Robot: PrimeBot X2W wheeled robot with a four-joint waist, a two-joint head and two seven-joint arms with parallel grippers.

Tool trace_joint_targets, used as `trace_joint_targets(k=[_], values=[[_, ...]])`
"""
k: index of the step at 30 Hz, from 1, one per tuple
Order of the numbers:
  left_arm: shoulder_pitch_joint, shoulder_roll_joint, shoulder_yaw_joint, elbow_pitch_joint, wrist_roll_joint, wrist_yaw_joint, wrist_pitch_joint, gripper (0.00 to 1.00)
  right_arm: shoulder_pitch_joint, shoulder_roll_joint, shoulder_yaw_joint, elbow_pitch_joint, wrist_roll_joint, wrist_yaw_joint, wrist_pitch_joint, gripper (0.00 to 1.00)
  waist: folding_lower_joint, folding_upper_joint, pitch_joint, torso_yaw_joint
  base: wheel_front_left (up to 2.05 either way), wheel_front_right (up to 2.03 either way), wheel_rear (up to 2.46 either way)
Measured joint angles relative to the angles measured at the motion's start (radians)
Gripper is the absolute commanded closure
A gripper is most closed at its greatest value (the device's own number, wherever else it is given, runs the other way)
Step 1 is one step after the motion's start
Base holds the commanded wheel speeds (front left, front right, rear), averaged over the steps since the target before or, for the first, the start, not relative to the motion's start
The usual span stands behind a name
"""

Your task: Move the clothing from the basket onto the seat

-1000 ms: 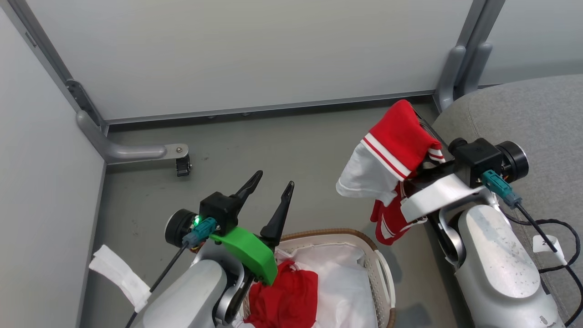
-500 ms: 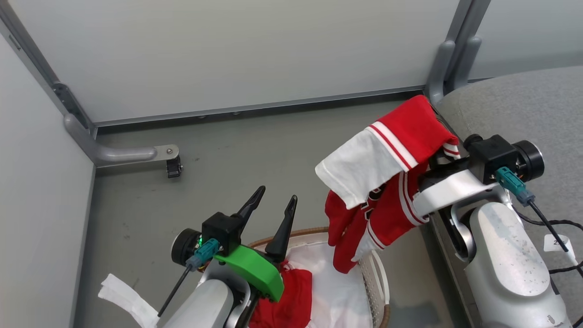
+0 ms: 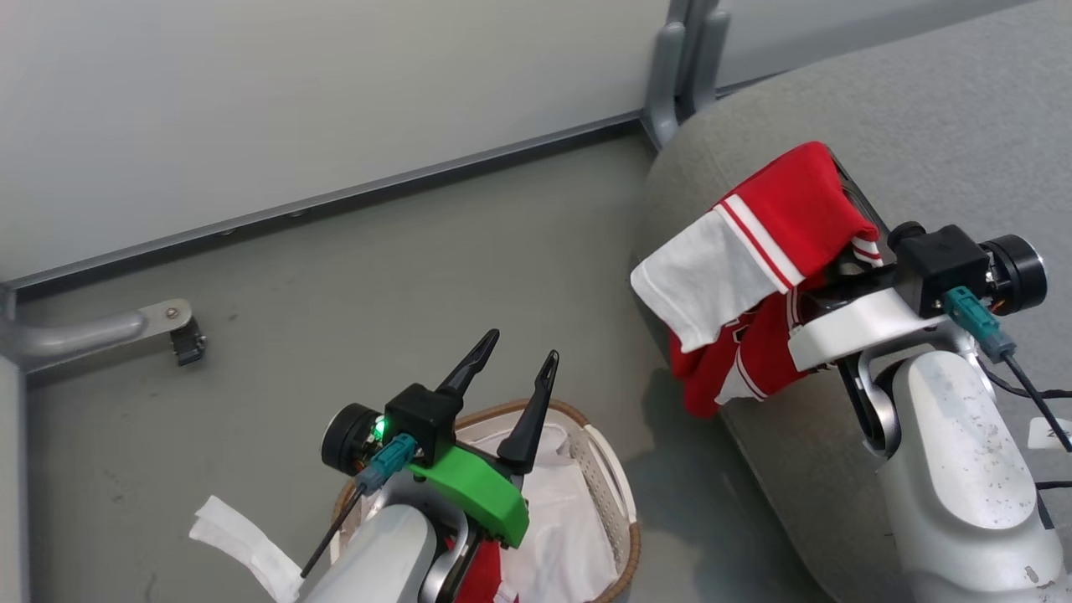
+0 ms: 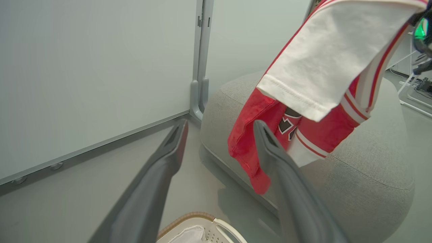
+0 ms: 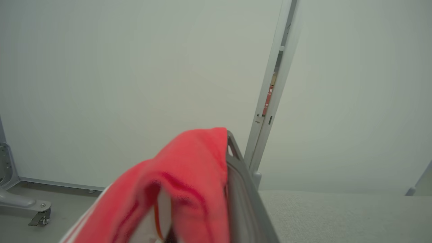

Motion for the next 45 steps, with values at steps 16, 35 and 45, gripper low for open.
trace_joint_targets(k=[16,35,45], values=[[-0.058,0.018,-0.040,0.036,0.022,-0.013,0.000,0.00,0.017,0.002,-0.068,-0.021,0.042,0.000,0.000,1.00,0.0000,0.0000,0.134,-0.234,0.00,0.00,0.00],[-0.146,0.086,-0.069,-0.048,0.045,-0.015,0.000,0.00,-0.559,-0.078,-0.337,0.164,-0.080,0.000,0.000,1.00,0.0002,0.0000,0.320,-0.170,0.00,0.00,0.00],[-0.195,0.091,-0.081,-0.067,0.070,-0.008,0.000,0.00,-0.775,-0.281,-0.479,0.287,-0.158,0.000,-0.002,1.00,0.0002,0.0000,0.417,-0.070,0.00,0.00,0.00]])
